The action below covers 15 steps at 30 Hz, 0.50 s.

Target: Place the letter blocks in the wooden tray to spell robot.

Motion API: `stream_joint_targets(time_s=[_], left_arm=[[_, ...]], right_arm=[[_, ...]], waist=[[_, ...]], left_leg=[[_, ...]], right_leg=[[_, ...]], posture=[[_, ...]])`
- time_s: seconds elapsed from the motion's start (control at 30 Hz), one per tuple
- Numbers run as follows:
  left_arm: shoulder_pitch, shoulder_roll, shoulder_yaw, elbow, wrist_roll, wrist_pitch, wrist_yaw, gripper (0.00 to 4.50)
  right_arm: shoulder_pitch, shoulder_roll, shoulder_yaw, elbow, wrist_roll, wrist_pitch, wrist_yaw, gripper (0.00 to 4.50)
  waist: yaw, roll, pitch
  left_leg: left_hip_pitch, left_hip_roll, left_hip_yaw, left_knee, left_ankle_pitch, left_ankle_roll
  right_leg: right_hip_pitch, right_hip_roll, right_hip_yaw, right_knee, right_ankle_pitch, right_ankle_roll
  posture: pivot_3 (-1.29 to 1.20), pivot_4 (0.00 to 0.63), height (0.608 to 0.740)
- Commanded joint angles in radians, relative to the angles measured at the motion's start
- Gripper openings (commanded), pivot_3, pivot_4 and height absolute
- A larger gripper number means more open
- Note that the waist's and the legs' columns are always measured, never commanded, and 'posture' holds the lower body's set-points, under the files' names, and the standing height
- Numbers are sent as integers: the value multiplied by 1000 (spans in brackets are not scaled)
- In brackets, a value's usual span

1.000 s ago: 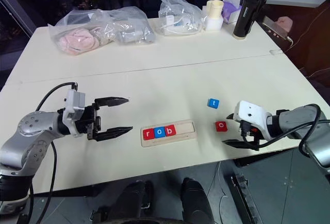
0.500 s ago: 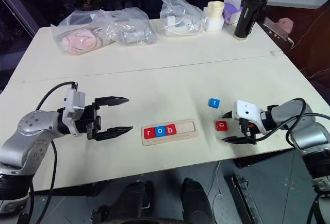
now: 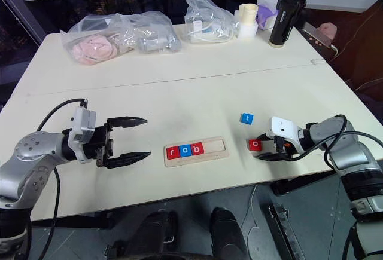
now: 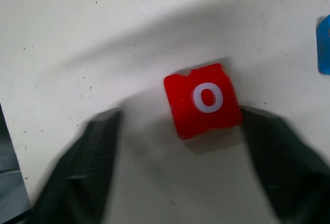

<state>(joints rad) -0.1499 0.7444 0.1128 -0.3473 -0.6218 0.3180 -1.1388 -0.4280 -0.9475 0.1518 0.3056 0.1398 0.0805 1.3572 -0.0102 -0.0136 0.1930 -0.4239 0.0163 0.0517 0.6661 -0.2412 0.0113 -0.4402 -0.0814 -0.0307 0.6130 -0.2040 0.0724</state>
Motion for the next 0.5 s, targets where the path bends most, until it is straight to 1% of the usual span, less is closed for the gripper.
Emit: stream_joint_targets(time_s=[0.03, 0.2, 0.27, 0.37, 0.5], left_arm=[[2, 10, 25, -33, -14, -4, 1, 4500], [1, 9, 22, -34, -13, -3, 2, 4500], [3, 10, 23, -35, -14, -2, 2, 4500], [6, 10, 24, -37, -14, -2, 4, 4500], [21, 8, 23, -51, -11, -5, 10, 4500]], right_arm=[[-25, 16, -19, 3, -4, -3, -14, 1126], [-36, 20, -17, 2, -13, -6, -12, 1120], [-32, 9, -20, -53, -1, 12, 4, 1120], [-44, 10, -18, -188, 29, 65, 23, 1120], [-68, 66, 26, -315, 37, 139, 13, 1120]], waist=[[-1, 0, 0], [0, 0, 0], [0, 0, 0], [-1, 0, 0], [-2, 0, 0]], left_leg=[[0, 0, 0, 0, 0, 0], [0, 0, 0, 0, 0, 0], [0, 0, 0, 0, 0, 0], [0, 0, 0, 0, 0, 0], [0, 0, 0, 0, 0, 0]], right_leg=[[0, 0, 0, 0, 0, 0], [0, 0, 0, 0, 0, 0], [0, 0, 0, 0, 0, 0], [0, 0, 0, 1, 0, 0], [-1, 0, 0, 1, 0, 0]], posture=[[0, 150, 740], [0, 150, 740], [0, 150, 740], [0, 150, 740], [0, 150, 740]])
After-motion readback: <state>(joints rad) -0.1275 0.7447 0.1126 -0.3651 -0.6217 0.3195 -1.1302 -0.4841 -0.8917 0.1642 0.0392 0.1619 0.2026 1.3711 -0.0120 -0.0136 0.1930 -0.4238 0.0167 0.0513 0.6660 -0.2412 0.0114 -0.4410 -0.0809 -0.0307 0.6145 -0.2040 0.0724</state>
